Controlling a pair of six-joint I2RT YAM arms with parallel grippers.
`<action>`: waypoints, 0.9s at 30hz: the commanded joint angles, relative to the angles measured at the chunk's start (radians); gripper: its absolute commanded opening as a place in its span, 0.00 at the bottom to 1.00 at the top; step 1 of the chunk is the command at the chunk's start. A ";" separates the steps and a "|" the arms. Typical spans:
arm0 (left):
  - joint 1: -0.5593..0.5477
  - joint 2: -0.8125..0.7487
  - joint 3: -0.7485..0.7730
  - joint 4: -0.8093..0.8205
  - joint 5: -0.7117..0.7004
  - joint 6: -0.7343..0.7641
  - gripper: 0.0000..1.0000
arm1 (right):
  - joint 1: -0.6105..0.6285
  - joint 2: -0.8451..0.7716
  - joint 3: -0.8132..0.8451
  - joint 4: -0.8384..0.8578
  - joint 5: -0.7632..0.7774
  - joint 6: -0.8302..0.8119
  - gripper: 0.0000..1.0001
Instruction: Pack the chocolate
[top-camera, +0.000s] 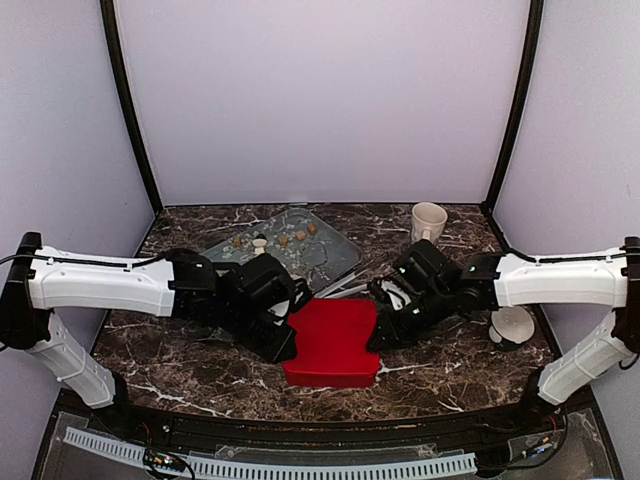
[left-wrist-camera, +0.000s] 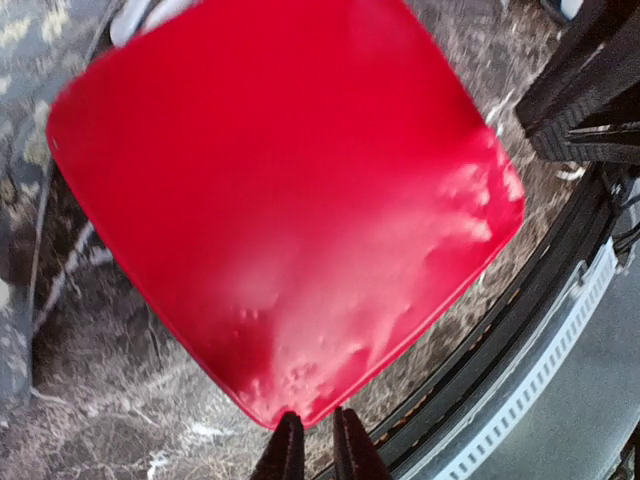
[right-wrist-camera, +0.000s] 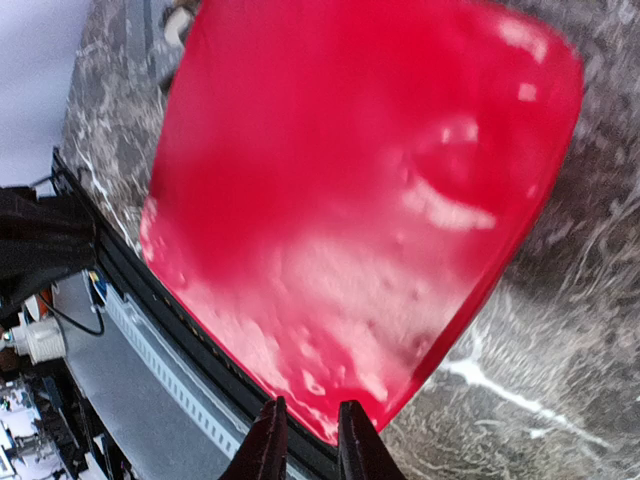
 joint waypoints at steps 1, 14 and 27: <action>0.058 -0.005 0.119 -0.037 -0.034 0.070 0.12 | -0.099 -0.029 0.104 -0.028 0.015 -0.055 0.19; 0.202 0.277 0.242 0.012 -0.145 0.065 0.10 | -0.179 0.254 0.211 0.010 0.057 -0.140 0.17; 0.209 0.179 0.212 0.029 -0.086 0.057 0.17 | -0.182 0.198 0.286 -0.063 0.065 -0.180 0.26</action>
